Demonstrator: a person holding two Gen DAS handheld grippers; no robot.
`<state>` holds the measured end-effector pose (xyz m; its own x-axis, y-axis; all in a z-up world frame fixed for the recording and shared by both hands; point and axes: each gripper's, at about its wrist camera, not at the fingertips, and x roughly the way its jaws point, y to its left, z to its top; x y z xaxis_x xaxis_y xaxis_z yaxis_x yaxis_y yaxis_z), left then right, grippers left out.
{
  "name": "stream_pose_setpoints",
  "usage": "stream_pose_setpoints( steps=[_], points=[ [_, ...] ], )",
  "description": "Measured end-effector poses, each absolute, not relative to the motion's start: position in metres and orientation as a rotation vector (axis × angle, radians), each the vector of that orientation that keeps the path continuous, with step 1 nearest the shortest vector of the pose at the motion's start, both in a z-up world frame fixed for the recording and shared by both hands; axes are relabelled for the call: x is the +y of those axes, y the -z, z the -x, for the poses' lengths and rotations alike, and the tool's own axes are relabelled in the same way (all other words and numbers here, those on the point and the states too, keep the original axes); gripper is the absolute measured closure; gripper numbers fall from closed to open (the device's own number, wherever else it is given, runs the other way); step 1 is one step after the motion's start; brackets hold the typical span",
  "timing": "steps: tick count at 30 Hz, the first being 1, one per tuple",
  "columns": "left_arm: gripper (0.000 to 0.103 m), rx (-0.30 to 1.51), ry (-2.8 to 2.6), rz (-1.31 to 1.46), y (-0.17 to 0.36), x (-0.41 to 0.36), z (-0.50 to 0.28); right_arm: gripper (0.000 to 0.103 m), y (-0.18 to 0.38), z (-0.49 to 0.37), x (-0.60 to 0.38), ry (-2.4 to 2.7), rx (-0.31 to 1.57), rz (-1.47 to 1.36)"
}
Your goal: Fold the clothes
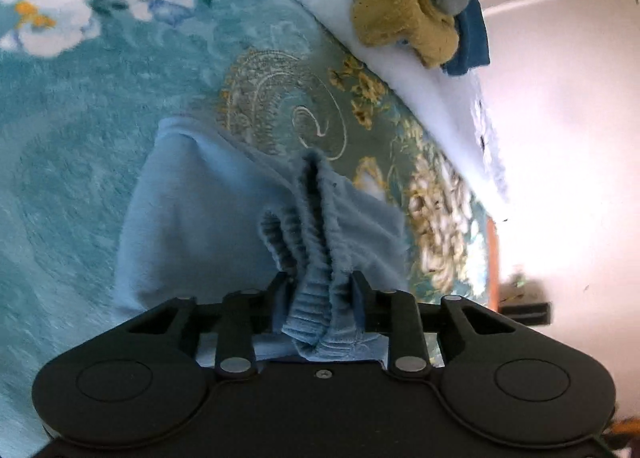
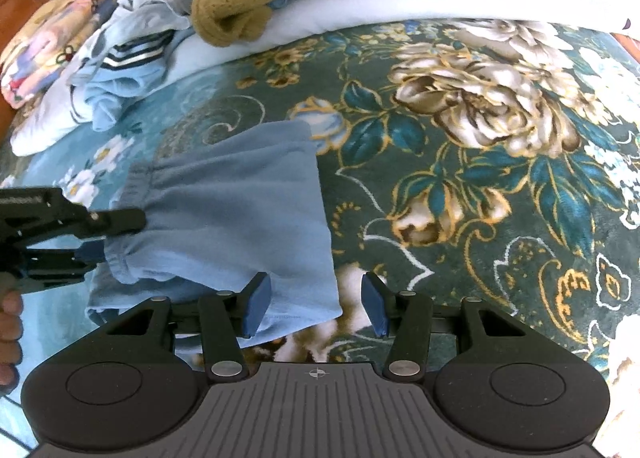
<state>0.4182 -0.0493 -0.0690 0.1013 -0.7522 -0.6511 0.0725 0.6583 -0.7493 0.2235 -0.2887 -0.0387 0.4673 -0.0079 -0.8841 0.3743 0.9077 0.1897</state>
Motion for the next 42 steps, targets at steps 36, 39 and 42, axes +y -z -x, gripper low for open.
stream_pose_setpoints(
  steps=[36, 39, 42],
  points=[
    [0.067, 1.141, 0.756, 0.103, 0.044, -0.053, -0.418, 0.086, 0.039, -0.256, -0.255, 0.051, 1.124, -0.336],
    [0.070, 1.185, 0.727, 0.195, 0.065, -0.033, -0.417, 0.088, 0.052, -0.249, -0.260, 0.053, 1.163, -0.381],
    [0.075, 1.188, 0.707, 0.249, 0.071, -0.025, -0.418, 0.089, 0.062, -0.249, -0.262, 0.071, 1.175, -0.429]
  ],
)
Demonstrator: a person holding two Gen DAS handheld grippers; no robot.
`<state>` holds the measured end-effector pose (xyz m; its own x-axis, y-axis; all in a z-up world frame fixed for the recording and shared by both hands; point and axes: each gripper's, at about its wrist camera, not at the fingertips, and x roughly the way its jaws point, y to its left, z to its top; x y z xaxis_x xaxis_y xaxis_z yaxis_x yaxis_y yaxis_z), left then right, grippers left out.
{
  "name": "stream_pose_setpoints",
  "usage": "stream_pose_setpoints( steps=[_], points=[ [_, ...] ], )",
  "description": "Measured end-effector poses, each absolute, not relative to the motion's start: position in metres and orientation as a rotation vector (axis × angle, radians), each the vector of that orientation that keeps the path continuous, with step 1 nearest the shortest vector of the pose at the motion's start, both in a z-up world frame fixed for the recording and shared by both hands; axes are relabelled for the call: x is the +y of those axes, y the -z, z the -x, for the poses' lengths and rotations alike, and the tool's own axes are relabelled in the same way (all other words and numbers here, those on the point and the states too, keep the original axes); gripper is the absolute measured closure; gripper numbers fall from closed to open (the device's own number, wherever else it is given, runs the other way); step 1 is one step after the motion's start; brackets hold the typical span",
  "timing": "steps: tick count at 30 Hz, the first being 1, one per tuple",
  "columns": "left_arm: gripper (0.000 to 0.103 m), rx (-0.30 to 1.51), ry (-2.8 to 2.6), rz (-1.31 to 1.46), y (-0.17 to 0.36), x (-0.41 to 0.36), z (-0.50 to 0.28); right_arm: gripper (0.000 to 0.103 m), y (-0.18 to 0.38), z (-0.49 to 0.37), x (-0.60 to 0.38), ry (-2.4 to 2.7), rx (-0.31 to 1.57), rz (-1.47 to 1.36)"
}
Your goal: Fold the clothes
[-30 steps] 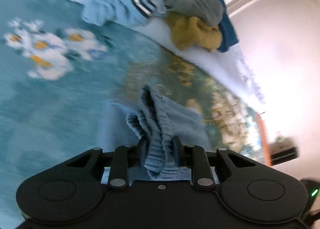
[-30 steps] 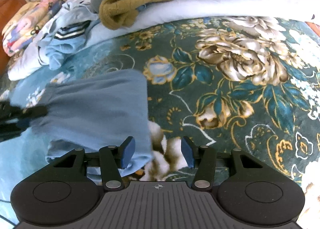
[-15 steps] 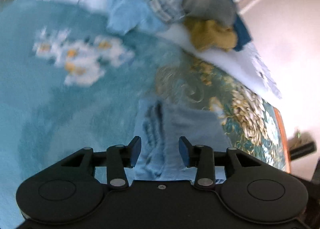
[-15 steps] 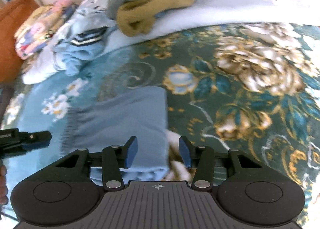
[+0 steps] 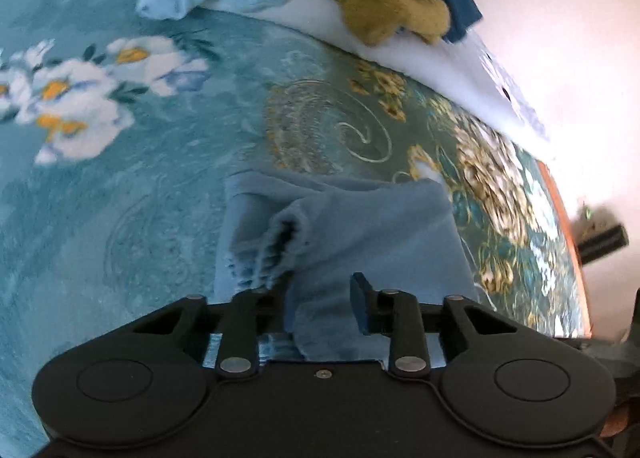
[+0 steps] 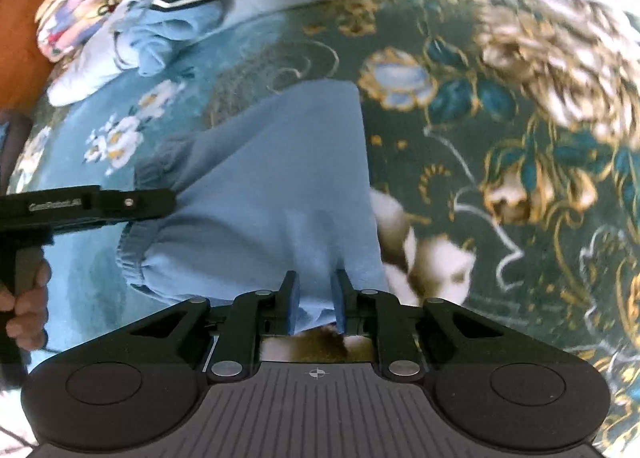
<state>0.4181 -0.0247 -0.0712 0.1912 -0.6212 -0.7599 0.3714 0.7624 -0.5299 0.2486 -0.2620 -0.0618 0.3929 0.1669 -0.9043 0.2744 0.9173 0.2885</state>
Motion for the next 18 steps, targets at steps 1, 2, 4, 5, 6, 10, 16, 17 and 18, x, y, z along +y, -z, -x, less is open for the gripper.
stream_pose_setpoints(
  steps=[1, 2, 4, 5, 6, 10, 16, 17, 18],
  points=[
    [0.076, 1.192, 0.704, 0.250, 0.072, -0.026, -0.420, 0.089, 0.064, -0.249, -0.262, 0.078, 1.177, -0.438],
    [0.076, 1.192, 0.706, 0.237, 0.072, -0.028, -0.421, 0.089, 0.065, -0.249, -0.261, 0.081, 1.179, -0.437],
    [0.077, 1.190, 0.714, 0.201, 0.072, -0.034, -0.422, 0.089, 0.067, -0.250, -0.260, 0.084, 1.185, -0.428],
    [0.077, 1.187, 0.719, 0.181, 0.073, -0.037, -0.422, 0.089, 0.067, -0.250, -0.259, 0.083, 1.188, -0.422],
    [0.077, 1.182, 0.725, 0.160, 0.074, -0.040, -0.421, 0.089, 0.068, -0.250, -0.259, 0.082, 1.189, -0.418],
    [0.074, 1.189, 0.725, 0.225, 0.066, -0.038, -0.422, 0.087, 0.064, -0.250, -0.260, 0.069, 1.189, -0.422],
    [0.039, 1.053, 0.715, 0.244, 0.025, -0.012, -0.406, 0.077, 0.034, -0.242, -0.271, 0.020, 1.064, -0.448],
    [0.033, 1.047, 0.700, 0.243, 0.025, -0.008, -0.406, 0.076, 0.034, -0.242, -0.277, 0.033, 1.057, -0.455],
    [0.032, 1.046, 0.686, 0.242, 0.027, -0.004, -0.407, 0.072, 0.035, -0.243, -0.283, 0.048, 1.054, -0.467]
  ],
)
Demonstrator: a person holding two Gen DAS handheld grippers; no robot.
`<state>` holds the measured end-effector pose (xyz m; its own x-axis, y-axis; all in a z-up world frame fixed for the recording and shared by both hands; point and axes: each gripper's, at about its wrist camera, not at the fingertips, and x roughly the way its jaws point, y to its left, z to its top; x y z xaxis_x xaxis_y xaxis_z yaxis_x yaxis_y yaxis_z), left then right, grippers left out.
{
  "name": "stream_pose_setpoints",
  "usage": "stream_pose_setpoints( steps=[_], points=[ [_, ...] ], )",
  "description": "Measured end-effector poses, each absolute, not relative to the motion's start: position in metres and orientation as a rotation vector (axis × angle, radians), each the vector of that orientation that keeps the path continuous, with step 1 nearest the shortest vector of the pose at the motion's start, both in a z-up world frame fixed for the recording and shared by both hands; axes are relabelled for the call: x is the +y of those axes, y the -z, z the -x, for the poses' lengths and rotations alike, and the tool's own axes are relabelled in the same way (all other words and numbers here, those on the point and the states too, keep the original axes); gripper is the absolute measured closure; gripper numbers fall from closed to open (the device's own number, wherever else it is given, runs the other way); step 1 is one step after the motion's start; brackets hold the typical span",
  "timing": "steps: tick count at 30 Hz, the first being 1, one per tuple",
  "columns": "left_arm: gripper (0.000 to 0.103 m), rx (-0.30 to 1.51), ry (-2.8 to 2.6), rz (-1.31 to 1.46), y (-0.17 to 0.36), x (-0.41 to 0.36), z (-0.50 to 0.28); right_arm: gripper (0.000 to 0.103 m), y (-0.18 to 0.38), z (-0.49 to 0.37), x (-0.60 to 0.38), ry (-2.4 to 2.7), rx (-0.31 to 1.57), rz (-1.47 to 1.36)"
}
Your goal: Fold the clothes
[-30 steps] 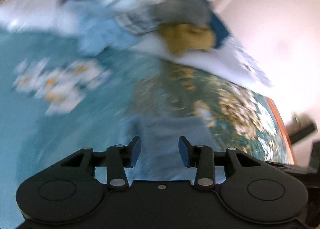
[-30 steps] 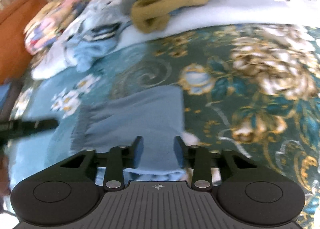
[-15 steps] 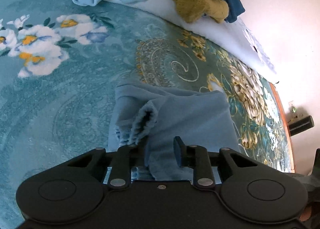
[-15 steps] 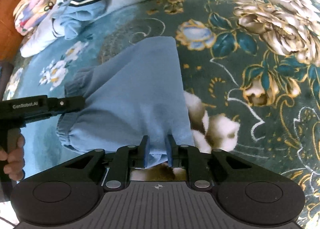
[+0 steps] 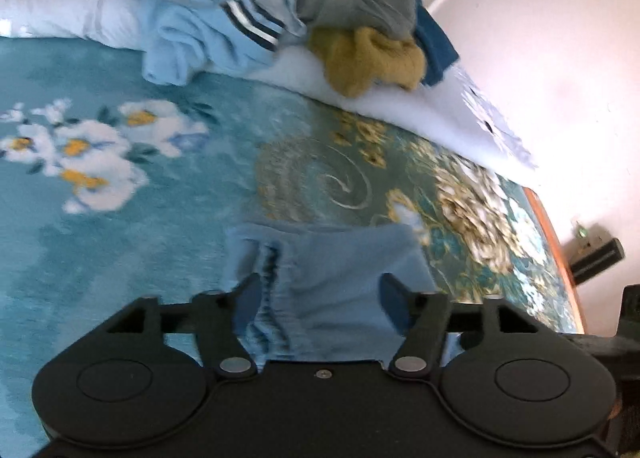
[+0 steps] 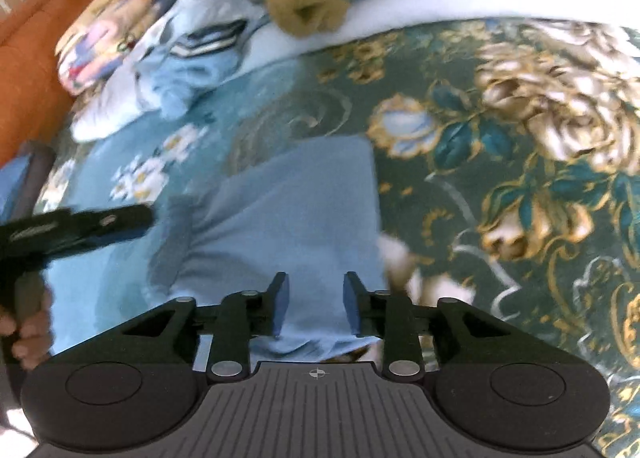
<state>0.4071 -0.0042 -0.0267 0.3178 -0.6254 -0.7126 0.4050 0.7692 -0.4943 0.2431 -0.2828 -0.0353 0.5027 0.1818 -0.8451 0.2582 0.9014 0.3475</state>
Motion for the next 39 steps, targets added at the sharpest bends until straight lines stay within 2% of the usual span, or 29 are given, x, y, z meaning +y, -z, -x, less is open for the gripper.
stream_pose_setpoints(
  steps=[1, 3, 14, 21, 29, 39],
  points=[
    [0.032, 1.054, 0.678, 0.237, 0.031, -0.002, -0.409, 0.066, 0.037, -0.245, -0.289, 0.057, 1.054, -0.488],
    [0.032, 1.082, 0.685, 0.227, 0.041, 0.000, -0.412, 0.063, 0.045, -0.252, -0.300, 0.056, 1.068, -0.542],
    [0.013, 1.244, 0.704, 0.287, 0.084, 0.000, -0.421, 0.052, 0.086, -0.278, -0.326, -0.018, 1.139, -0.678],
    [0.003, 1.266, 0.756, 0.284, 0.093, -0.008, -0.426, 0.048, 0.098, -0.294, -0.336, -0.122, 1.170, -0.715],
    [0.002, 1.292, 0.719, 0.380, 0.098, -0.012, -0.436, 0.042, 0.105, -0.310, -0.348, -0.246, 1.168, -0.758],
    [0.002, 1.275, 0.692, 0.362, 0.096, -0.018, -0.433, 0.037, 0.115, -0.307, -0.367, -0.337, 1.127, -0.871]
  ],
)
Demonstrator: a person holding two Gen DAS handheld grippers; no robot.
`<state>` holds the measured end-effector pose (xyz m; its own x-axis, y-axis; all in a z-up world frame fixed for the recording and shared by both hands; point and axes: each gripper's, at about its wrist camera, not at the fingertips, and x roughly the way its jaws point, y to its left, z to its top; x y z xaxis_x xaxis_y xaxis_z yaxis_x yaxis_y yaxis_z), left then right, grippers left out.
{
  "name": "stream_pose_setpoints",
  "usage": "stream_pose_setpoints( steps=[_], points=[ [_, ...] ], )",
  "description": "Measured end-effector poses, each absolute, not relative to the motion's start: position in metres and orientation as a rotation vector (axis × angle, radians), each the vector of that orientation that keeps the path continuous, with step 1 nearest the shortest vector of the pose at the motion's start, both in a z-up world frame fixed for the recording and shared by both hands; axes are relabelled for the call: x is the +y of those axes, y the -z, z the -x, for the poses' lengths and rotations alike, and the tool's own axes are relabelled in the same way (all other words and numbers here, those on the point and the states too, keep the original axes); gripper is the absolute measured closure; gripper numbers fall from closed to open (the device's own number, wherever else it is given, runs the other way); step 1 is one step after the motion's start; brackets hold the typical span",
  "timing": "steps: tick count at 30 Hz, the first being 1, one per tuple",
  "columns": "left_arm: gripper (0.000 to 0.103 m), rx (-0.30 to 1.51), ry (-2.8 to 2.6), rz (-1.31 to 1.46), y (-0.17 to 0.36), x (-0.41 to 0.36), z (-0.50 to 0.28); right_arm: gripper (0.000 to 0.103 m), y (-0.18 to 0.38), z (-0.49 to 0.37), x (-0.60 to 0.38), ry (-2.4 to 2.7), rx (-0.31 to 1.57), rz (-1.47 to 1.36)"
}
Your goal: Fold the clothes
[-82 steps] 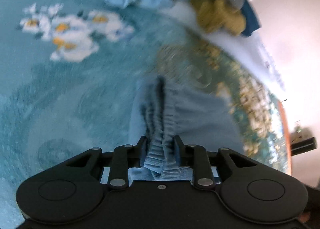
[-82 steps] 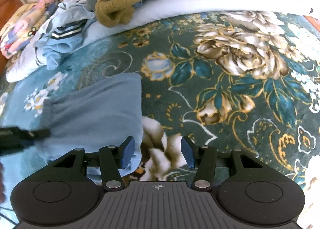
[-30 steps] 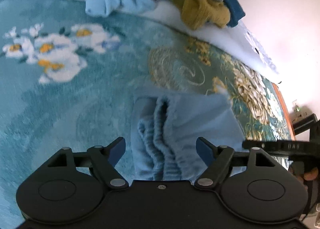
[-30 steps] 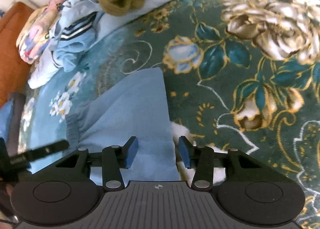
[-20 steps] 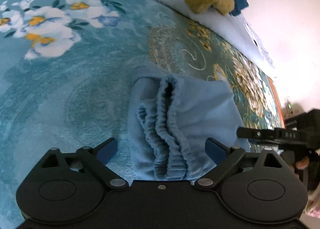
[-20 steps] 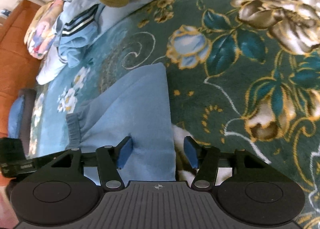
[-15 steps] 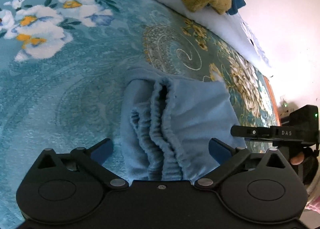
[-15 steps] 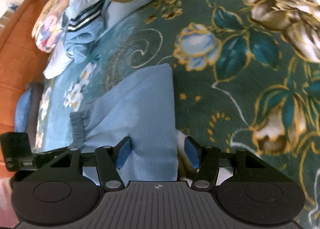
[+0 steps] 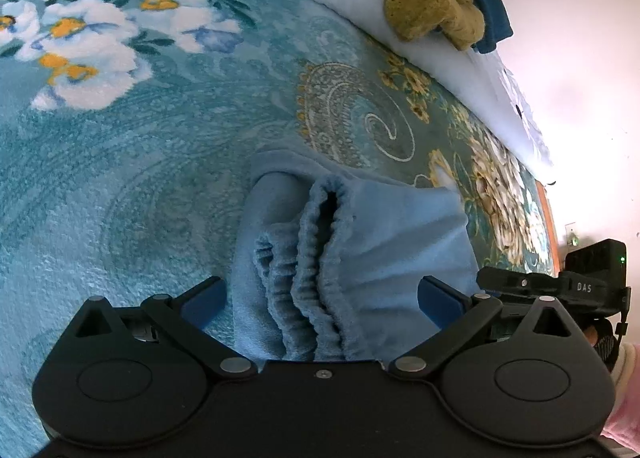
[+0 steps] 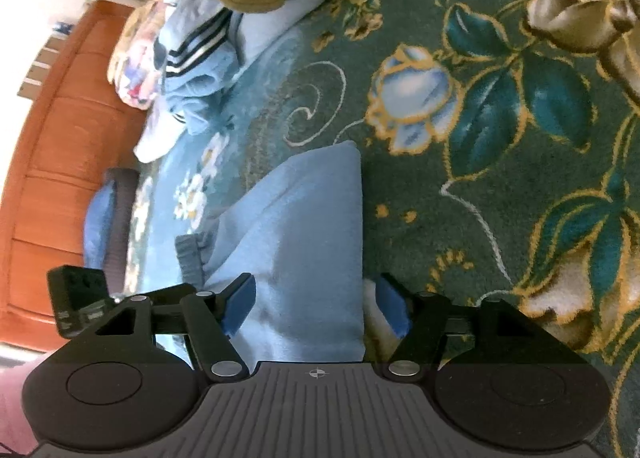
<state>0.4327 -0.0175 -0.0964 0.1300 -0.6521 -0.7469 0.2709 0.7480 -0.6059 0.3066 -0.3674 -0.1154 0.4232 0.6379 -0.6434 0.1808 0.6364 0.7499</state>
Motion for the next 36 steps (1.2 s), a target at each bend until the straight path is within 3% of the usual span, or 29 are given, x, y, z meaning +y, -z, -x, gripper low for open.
stream_pose_setpoints(
  steps=[5, 18, 22, 26, 36],
  points=[
    [0.003, 1.278, 0.736, 0.392, 0.098, -0.013, -0.435, 0.037, 0.127, -0.306, -0.377, -0.373, 1.119, -0.994],
    [0.007, 1.286, 0.750, 0.457, 0.103, -0.012, -0.439, 0.042, 0.139, -0.323, -0.367, -0.447, 1.168, -1.007],
    [0.028, 1.264, 0.750, 0.483, 0.105, -0.006, -0.438, 0.051, 0.134, -0.324, -0.361, -0.416, 1.183, -0.968],
    [0.059, 1.270, 0.753, 0.508, 0.108, 0.002, -0.441, 0.063, 0.128, -0.322, -0.357, -0.349, 1.199, -0.927],
    [0.072, 1.202, 0.818, 0.577, 0.097, 0.021, -0.432, 0.075, 0.092, -0.308, -0.324, -0.148, 1.155, -0.793]
  ],
)
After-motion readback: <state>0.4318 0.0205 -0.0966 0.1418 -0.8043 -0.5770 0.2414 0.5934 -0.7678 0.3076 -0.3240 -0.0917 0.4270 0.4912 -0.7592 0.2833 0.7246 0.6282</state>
